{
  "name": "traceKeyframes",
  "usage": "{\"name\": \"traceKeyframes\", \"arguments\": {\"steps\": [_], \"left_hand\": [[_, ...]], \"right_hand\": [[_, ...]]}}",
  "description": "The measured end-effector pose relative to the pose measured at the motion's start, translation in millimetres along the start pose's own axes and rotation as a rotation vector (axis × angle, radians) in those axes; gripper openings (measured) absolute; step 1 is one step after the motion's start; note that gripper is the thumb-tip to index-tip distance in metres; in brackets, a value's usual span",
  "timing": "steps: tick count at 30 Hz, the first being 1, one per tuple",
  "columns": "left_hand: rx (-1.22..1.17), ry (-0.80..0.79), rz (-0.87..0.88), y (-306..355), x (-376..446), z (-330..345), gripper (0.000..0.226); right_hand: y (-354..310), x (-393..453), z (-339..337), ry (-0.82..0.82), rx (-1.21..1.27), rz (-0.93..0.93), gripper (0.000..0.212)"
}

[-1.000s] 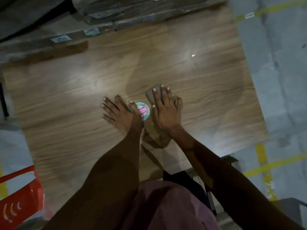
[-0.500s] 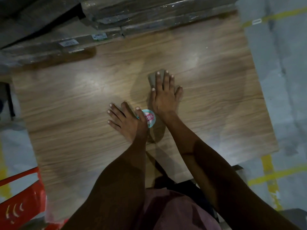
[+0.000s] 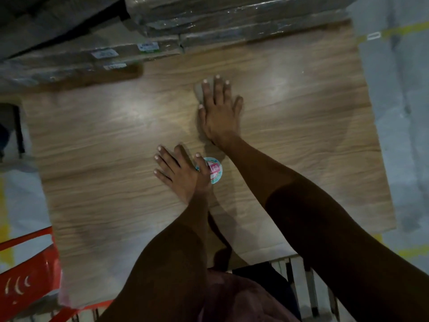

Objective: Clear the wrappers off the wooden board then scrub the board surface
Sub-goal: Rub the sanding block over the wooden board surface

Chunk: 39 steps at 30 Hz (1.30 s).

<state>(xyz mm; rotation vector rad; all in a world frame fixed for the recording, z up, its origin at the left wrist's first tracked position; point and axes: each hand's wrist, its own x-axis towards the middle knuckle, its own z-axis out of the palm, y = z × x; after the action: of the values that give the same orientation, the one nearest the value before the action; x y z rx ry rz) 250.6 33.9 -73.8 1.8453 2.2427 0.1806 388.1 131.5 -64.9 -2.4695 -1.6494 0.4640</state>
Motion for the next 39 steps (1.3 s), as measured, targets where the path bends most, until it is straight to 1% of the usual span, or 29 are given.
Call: {"name": "traceKeyframes", "arguments": {"steps": [1, 2, 3, 4, 7, 9, 10, 12, 13, 14, 15, 18, 19, 20, 23, 24, 26, 28, 30, 32, 34, 37, 39], "left_hand": [[0.005, 0.006, 0.003, 0.0, -0.5, 0.3, 0.067], [0.01, 0.011, 0.005, 0.2, -0.9, 0.6, 0.067], [0.012, 0.016, 0.005, 0.4, -1.1, 0.6, 0.067], [0.012, 0.021, 0.005, 0.5, -1.2, 0.7, 0.067], [0.006, 0.025, 0.009, 1.5, -1.1, 0.4, 0.066], [0.0, 0.019, 0.009, 2.2, -1.3, -0.1, 0.065], [0.001, 0.013, 0.009, 2.5, -1.1, -0.2, 0.065], [0.013, 0.004, 0.007, 0.9, -1.6, 0.5, 0.065], [0.018, 0.004, 0.007, 0.3, -2.2, 1.0, 0.065], [0.021, 0.007, 0.007, 0.6, -2.5, 1.2, 0.065], [0.022, 0.01, 0.007, 1.0, -2.2, 1.1, 0.065], [0.017, 0.002, 0.01, 1.1, -2.0, 0.6, 0.064], [0.017, 0.003, 0.012, 1.1, -1.9, 0.2, 0.063], [0.02, 0.005, 0.012, 1.2, -1.6, 0.0, 0.063], [0.034, 0.01, 0.011, 0.8, -1.6, 0.2, 0.063], [0.037, 0.011, 0.011, 0.8, -2.0, 0.4, 0.063], [0.034, 0.02, 0.007, 1.2, -1.8, 1.2, 0.063], [0.038, 0.019, 0.008, 1.0, -1.5, 0.6, 0.063], [0.049, 0.018, 0.009, 0.7, -1.7, 0.4, 0.063], [0.044, 0.02, 0.002, 0.3, -1.4, 0.7, 0.063], [0.047, 0.017, 0.005, -0.3, -1.8, 1.2, 0.064], [0.042, 0.003, 0.006, 0.9, -1.3, 0.8, 0.065], [0.036, 0.005, 0.001, 2.1, -1.1, -0.9, 0.064]], "right_hand": [[0.2, 2.9, 0.4, -0.011, -0.029, -0.082, 0.067], [2.7, 7.2, 0.6, -0.009, -0.052, -0.121, 0.068], [6.5, 12.7, 0.4, 0.008, -0.058, -0.117, 0.068], [10.5, 18.9, -0.1, 0.033, -0.05, -0.079, 0.067], [14.4, 33.0, -3.6, 0.099, 0.044, 0.149, 0.067], [7.5, 38.2, -4.6, 0.1, 0.056, 0.22, 0.068], [4.3, 39.6, -4.9, 0.083, 0.046, 0.195, 0.068], [5.2, 43.5, -6.9, 0.039, 0.017, 0.06, 0.067], [10.5, 47.1, -9.4, 0.034, -0.005, -0.006, 0.066], [17.0, 52.2, -11.5, 0.048, -0.019, -0.031, 0.065], [22.3, 57.9, -13.1, 0.074, -0.01, 0.001, 0.064], [19.7, 68.5, -13.3, 0.141, 0.102, 0.253, 0.065], [13.9, 69.3, -12.3, 0.142, 0.111, 0.276, 0.065], [9.4, 69.5, -12.2, 0.131, 0.097, 0.25, 0.066], [13.0, 72.9, -16.4, 0.072, 0.038, 0.066, 0.064], [17.3, 75.3, -16.9, 0.075, 0.033, 0.043, 0.063], [21.7, 78.6, -17.2, 0.098, 0.047, 0.074, 0.063], [17.7, 78.5, -18.0, 0.084, 0.062, 0.086, 0.063], [17.0, 77.0, -18.9, 0.046, 0.014, 0.011, 0.064], [29.0, 76.9, -21.9, 0.051, -0.012, -0.03, 0.063], [48.0, 79.5, -25.5, 0.099, 0.025, 0.038, 0.063], [68.5, 84.7, -29.8, 0.147, 0.074, 0.26, 0.064], [64.6, 83.7, -29.2, 0.156, 0.098, 0.371, 0.065]]}}
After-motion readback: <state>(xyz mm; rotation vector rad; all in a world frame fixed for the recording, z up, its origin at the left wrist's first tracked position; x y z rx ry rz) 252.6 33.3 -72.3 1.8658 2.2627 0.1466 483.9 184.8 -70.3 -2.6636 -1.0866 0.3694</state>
